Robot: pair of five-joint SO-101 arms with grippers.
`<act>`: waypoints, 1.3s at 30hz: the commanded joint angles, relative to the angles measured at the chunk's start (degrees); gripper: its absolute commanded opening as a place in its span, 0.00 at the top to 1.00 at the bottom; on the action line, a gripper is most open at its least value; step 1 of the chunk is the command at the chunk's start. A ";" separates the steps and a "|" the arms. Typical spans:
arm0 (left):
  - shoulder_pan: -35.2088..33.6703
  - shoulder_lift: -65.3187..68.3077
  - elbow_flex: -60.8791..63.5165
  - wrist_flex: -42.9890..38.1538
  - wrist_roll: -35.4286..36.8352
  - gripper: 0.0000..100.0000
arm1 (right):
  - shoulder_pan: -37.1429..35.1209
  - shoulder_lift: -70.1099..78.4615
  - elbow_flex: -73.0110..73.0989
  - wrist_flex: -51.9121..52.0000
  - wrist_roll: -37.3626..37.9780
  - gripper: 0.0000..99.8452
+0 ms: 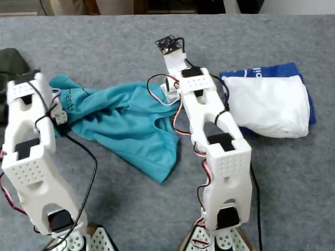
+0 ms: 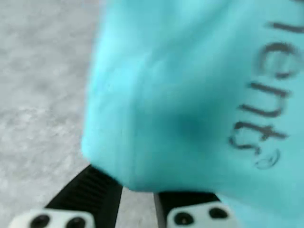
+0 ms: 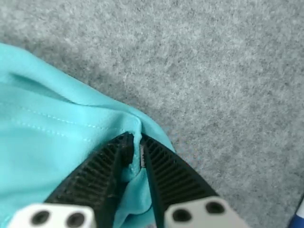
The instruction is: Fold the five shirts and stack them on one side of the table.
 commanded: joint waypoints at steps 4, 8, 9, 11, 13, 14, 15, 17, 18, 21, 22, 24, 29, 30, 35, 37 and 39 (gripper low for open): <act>0.88 -8.75 -17.67 17.23 0.26 0.98 | 0.22 -0.57 -2.86 0.35 0.44 1.00; 0.70 -14.02 -25.58 18.90 0.44 0.98 | 0.40 -0.75 -2.86 0.35 0.44 1.00; 0.70 -16.31 -26.55 18.90 0.35 0.98 | 0.84 -0.75 -2.86 0.44 0.26 1.00; 0.88 -21.05 -27.34 18.73 0.35 0.98 | 1.36 -1.01 -3.56 2.02 0.09 1.00; 1.23 -25.71 -27.96 18.73 0.26 0.98 | 1.63 -3.47 -6.55 7.47 -0.62 1.00; 1.32 -27.74 -28.40 18.73 0.26 0.98 | 2.33 -5.58 -8.66 10.37 -1.58 1.00; 1.32 -29.58 -28.92 18.73 0.26 0.98 | 3.21 -7.96 -11.03 12.75 -2.29 1.00; 1.23 -32.57 -29.71 18.73 0.62 0.98 | 4.26 -13.67 -17.10 17.14 -2.29 1.00; 1.23 -34.07 -29.80 18.73 0.62 0.98 | 4.62 -16.75 -20.79 19.60 -2.20 1.00; 0.79 -37.85 -29.80 18.73 2.64 0.98 | 5.05 -25.36 -33.71 26.46 0.97 1.00; 0.79 -38.90 -29.80 18.73 3.08 0.98 | 5.32 -27.82 -38.37 28.31 1.58 1.00; 0.79 -41.27 -29.80 18.73 3.43 0.98 | 6.37 -31.78 -47.34 30.86 1.76 1.00; 1.23 -47.69 -33.14 18.73 7.56 0.98 | 10.86 -37.67 -65.10 31.74 1.32 1.00; 1.23 -48.92 -34.46 18.73 8.53 0.98 | 11.82 -38.55 -67.82 31.74 1.32 1.00; 1.32 -53.76 -38.95 18.73 9.14 0.98 | 15.78 -44.18 -79.25 30.77 2.02 1.00; 1.32 -55.52 -39.12 18.73 9.05 0.98 | 16.48 -47.34 -80.22 29.71 4.13 1.00; 1.14 -57.63 -38.77 18.73 8.88 0.98 | 16.31 -50.95 -79.96 29.36 6.51 1.00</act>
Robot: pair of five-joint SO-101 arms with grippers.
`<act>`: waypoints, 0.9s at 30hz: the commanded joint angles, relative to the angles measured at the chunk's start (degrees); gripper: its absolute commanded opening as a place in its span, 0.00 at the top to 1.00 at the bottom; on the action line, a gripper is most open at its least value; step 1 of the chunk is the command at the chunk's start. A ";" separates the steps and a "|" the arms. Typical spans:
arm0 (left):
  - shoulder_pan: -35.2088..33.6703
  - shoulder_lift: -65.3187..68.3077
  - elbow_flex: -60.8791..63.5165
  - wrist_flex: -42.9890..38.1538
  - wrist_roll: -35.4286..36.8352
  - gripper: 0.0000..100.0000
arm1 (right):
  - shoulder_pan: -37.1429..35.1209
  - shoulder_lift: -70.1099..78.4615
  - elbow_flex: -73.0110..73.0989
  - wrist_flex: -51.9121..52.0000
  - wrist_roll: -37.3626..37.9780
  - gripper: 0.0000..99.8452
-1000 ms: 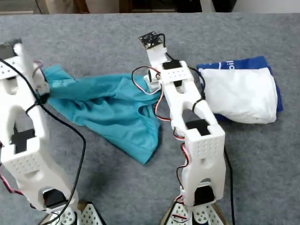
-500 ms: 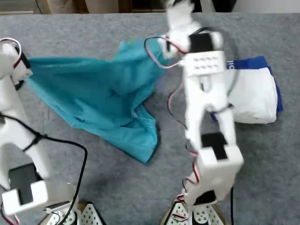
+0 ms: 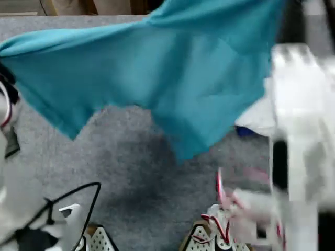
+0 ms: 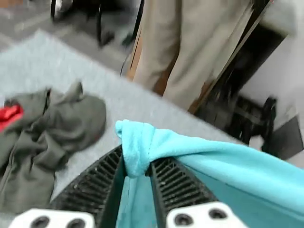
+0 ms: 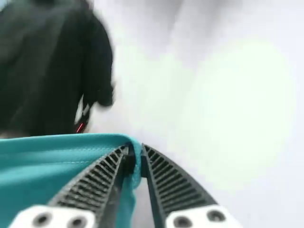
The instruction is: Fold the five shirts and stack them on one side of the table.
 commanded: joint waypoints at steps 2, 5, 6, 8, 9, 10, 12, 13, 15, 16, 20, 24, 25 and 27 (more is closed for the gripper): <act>-0.18 -5.32 0.44 0.79 -0.09 0.98 | 1.36 -7.34 -0.22 -1.76 4.04 1.00; -0.26 -13.32 5.36 0.88 -3.08 0.98 | 1.36 -11.74 2.95 -2.02 6.51 1.00; -0.26 -16.66 7.30 0.88 -3.96 0.98 | 1.36 -13.14 4.26 -1.76 7.38 1.00; -0.18 -22.90 12.22 0.88 -6.42 0.98 | 1.27 -15.87 6.81 -1.67 8.18 1.00; -0.26 -25.89 15.56 0.88 -7.38 0.98 | 1.27 -17.01 8.22 -1.67 8.53 1.00; -0.26 -28.70 18.99 0.88 -8.35 0.98 | 1.27 -18.07 9.80 -1.67 8.79 1.00; -0.26 -33.45 26.37 0.79 -9.67 0.98 | 1.27 -19.82 13.05 -1.85 8.79 1.00; -0.26 -35.56 30.07 0.79 -9.93 0.98 | 1.27 -20.44 14.55 -1.85 8.79 1.00; -0.18 -38.64 36.04 0.70 -9.93 0.98 | 1.27 -21.23 17.63 -1.85 8.79 1.00; -0.09 -39.52 38.33 0.62 -9.93 0.98 | 1.19 -21.32 19.12 -1.85 8.79 1.00; 0.09 -38.81 44.13 -0.35 -9.85 0.98 | -3.12 -21.23 28.09 -2.02 8.88 1.00; -0.18 -34.68 53.36 -9.76 -9.76 0.98 | -10.15 -21.05 43.21 -4.13 11.08 1.00; -0.18 -33.19 56.44 -13.54 -9.76 0.98 | -11.21 -20.88 48.04 -6.59 11.25 1.00; -0.18 -29.49 62.68 -22.59 -9.58 0.98 | -11.91 -19.91 58.07 -13.63 11.25 1.00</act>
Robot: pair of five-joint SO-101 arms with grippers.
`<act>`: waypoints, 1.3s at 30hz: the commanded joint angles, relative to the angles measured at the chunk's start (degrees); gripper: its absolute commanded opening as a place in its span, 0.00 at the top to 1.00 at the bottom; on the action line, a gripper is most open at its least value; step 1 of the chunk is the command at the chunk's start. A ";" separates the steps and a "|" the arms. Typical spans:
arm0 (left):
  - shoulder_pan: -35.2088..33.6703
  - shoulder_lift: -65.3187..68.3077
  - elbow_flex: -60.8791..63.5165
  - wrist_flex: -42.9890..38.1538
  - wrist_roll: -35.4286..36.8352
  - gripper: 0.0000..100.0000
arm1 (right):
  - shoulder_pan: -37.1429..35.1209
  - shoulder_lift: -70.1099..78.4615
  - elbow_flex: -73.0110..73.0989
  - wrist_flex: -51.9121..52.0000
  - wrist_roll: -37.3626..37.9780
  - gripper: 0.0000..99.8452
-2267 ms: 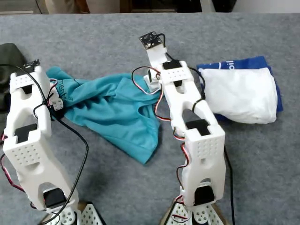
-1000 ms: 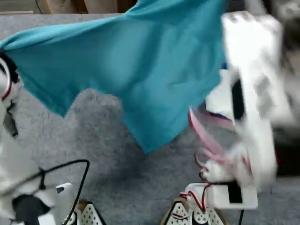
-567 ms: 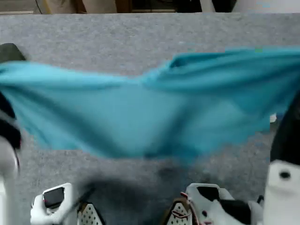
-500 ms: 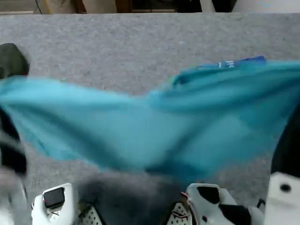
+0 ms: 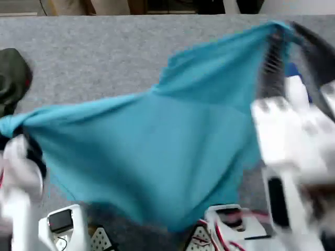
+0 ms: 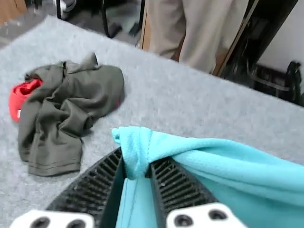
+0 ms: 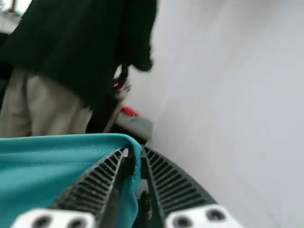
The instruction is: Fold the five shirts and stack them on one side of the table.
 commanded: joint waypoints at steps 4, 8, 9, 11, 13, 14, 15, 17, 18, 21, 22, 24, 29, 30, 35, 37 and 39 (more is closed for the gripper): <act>0.00 16.40 15.56 -34.73 -0.09 0.98 | -2.24 5.93 32.92 -29.80 0.70 1.00; 0.00 32.75 15.30 -55.21 2.81 0.98 | -2.33 14.46 42.59 -47.65 0.62 1.00; 0.00 36.88 13.80 -58.73 3.60 0.98 | -2.33 17.27 42.59 -49.85 0.62 1.00; 0.00 44.44 9.14 -62.77 5.71 0.98 | -2.33 22.99 40.75 -52.48 0.62 1.00; 0.26 51.56 2.73 -63.03 7.38 0.98 | -2.24 29.23 36.70 -53.36 0.62 1.00; 0.35 54.73 -0.70 -62.33 7.91 0.98 | -2.15 32.48 34.07 -53.27 0.53 1.00; 0.44 57.54 -3.96 -61.36 7.82 0.98 | -2.15 35.38 31.16 -53.01 0.53 1.00; 0.44 62.73 -10.37 -58.11 7.82 0.98 | -2.24 40.40 25.01 -49.85 0.35 1.00; 0.44 65.01 -13.19 -56.18 7.82 0.98 | -2.33 42.24 21.58 -46.68 0.26 1.00; 0.18 70.37 -19.43 -48.44 7.56 0.98 | -3.03 45.93 11.91 -33.93 0.35 1.00; 0.09 71.60 -20.92 -45.45 7.47 0.98 | -3.21 46.55 9.36 -29.01 0.62 1.00; 0.09 73.10 -23.21 -39.74 7.30 0.98 | -3.56 47.52 4.62 -18.90 0.79 1.00; 2.11 73.98 -23.74 -26.20 -1.32 0.98 | -3.74 48.04 -0.57 -0.62 7.56 1.00; 2.46 74.07 -23.74 -23.74 -2.55 0.98 | -3.74 47.96 -0.92 1.58 8.35 1.00; 2.02 74.24 -23.30 -15.47 -3.87 0.98 | -6.29 45.32 -0.13 13.80 12.31 1.00; 0.88 73.71 -21.63 -13.98 -3.87 0.98 | -8.22 42.68 0.84 18.55 13.89 1.00; 0.35 73.71 -19.60 -12.22 -4.48 0.98 | -9.54 39.43 2.33 21.36 14.59 1.00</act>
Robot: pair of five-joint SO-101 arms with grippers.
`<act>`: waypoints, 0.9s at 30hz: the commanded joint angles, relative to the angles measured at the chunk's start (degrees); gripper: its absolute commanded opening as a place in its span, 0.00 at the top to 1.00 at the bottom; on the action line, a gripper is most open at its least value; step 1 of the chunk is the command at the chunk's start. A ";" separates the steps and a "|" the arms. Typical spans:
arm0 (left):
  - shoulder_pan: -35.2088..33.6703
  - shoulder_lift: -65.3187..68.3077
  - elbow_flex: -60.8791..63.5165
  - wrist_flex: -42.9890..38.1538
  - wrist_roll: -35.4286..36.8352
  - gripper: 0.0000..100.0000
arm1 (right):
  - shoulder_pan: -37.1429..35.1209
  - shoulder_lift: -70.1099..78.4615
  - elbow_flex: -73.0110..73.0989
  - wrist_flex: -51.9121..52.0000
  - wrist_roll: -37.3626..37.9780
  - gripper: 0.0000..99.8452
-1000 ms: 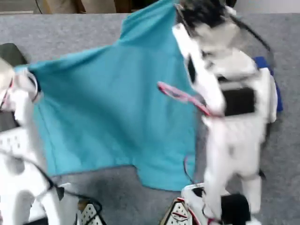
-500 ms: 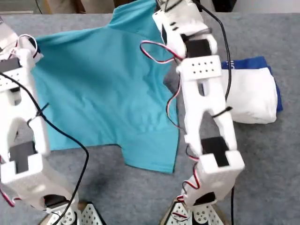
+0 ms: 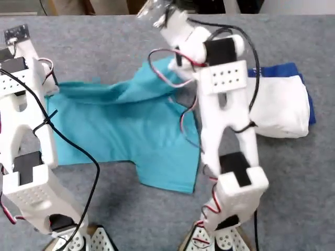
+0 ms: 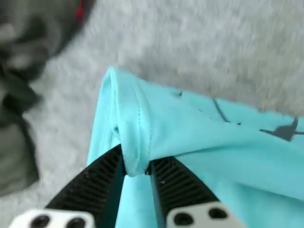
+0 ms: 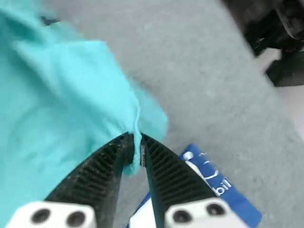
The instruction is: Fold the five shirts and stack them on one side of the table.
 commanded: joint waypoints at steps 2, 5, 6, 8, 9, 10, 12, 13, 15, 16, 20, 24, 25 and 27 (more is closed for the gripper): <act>-1.23 -0.92 3.96 4.04 -3.52 0.98 | -2.51 -9.98 3.21 5.19 1.93 1.00; -1.67 -1.98 10.99 4.22 -5.63 0.98 | -2.15 -15.43 10.77 5.19 2.02 1.00; -1.67 -3.03 13.98 3.87 -6.42 0.98 | -2.07 -17.19 14.02 5.19 2.46 1.00; -1.76 -5.85 21.63 0.44 -7.82 0.98 | -1.71 -21.49 21.14 4.92 3.78 1.00; -1.76 -7.87 25.67 -1.67 -8.26 0.98 | -1.71 -24.04 25.10 3.87 4.04 1.00; -2.02 -10.42 29.54 -3.78 -8.79 0.98 | -1.71 -26.86 29.41 2.55 4.48 1.00; -3.43 -15.52 37.19 -8.44 -9.41 0.98 | -1.89 -33.01 39.25 -0.97 5.71 1.00; -4.13 -18.07 40.44 -10.81 -9.49 0.98 | -1.98 -36.00 44.44 -2.90 6.07 1.00; -5.98 -22.29 45.54 -14.24 -10.55 0.98 | -3.03 -41.89 55.43 -7.12 6.59 1.00; -6.51 -23.87 47.38 -15.30 -10.81 0.98 | -3.12 -44.53 60.79 -8.97 6.86 1.00; -6.42 -24.57 49.85 -16.00 -10.99 0.98 | -3.03 -54.02 78.02 -15.21 8.62 1.00; -6.86 -21.49 49.32 -16.00 -11.08 0.98 | -3.30 -61.32 87.78 -18.11 8.97 1.00; -6.86 -20.53 48.97 -15.91 -11.60 0.98 | -3.30 -62.64 89.36 -18.46 8.97 1.00; -6.86 -18.42 48.62 -15.56 -13.63 0.98 | -3.30 -64.40 91.91 -18.55 9.05 1.00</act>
